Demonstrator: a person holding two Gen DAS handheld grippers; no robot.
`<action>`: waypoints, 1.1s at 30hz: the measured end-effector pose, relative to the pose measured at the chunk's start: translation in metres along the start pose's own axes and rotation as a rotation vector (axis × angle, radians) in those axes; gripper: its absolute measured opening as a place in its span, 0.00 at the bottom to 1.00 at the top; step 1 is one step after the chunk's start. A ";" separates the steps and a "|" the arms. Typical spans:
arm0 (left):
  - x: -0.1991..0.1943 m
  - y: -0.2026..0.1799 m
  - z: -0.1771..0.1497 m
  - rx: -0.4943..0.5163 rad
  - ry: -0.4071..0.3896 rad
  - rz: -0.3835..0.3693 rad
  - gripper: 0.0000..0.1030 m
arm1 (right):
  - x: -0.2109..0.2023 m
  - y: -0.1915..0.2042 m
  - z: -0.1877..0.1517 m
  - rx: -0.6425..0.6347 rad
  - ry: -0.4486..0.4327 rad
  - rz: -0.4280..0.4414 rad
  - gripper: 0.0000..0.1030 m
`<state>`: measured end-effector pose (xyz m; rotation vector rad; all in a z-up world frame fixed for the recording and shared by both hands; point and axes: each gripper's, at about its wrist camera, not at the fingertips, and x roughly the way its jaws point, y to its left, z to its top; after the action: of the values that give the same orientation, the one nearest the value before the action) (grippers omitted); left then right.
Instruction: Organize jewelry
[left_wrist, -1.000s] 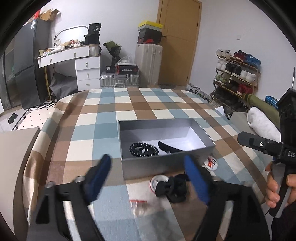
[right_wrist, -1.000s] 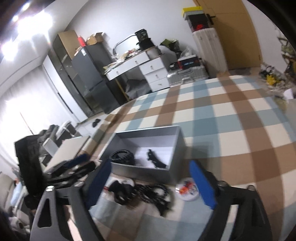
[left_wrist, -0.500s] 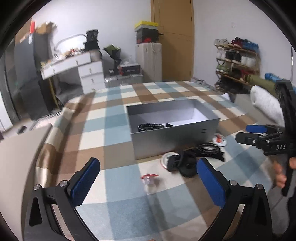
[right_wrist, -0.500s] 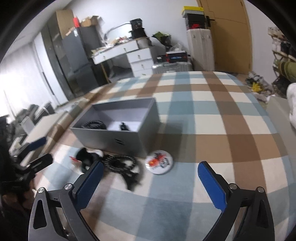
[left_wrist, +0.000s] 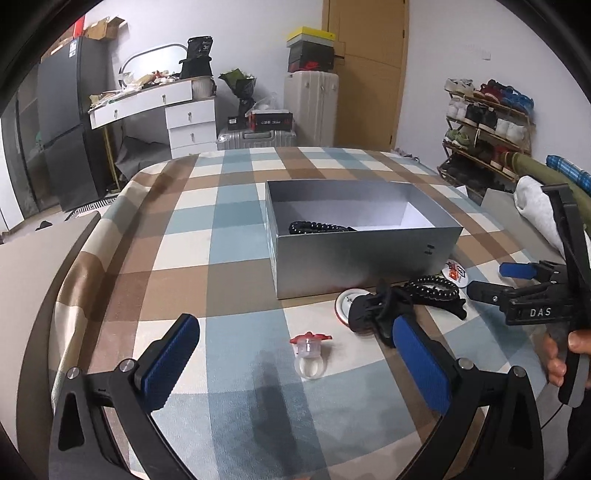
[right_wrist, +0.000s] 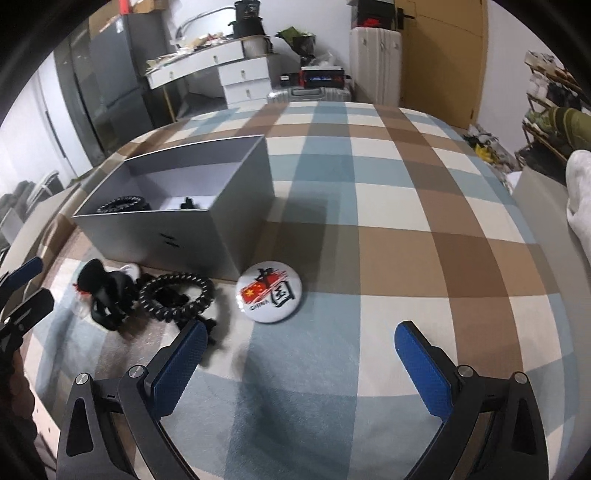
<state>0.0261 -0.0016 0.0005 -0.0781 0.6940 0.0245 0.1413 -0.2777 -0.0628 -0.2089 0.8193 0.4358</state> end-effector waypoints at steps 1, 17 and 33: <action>0.001 0.000 -0.001 -0.002 -0.002 0.006 0.99 | 0.002 0.000 0.001 -0.007 0.008 -0.006 1.00; 0.006 0.002 -0.004 -0.009 0.034 -0.010 0.99 | 0.025 0.012 0.017 -0.072 0.029 -0.012 0.92; 0.006 0.001 -0.005 -0.009 0.039 -0.014 0.99 | -0.018 0.020 -0.007 -0.117 -0.056 0.139 0.41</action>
<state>0.0277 -0.0010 -0.0070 -0.0921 0.7325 0.0122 0.1169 -0.2675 -0.0546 -0.2475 0.7564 0.6191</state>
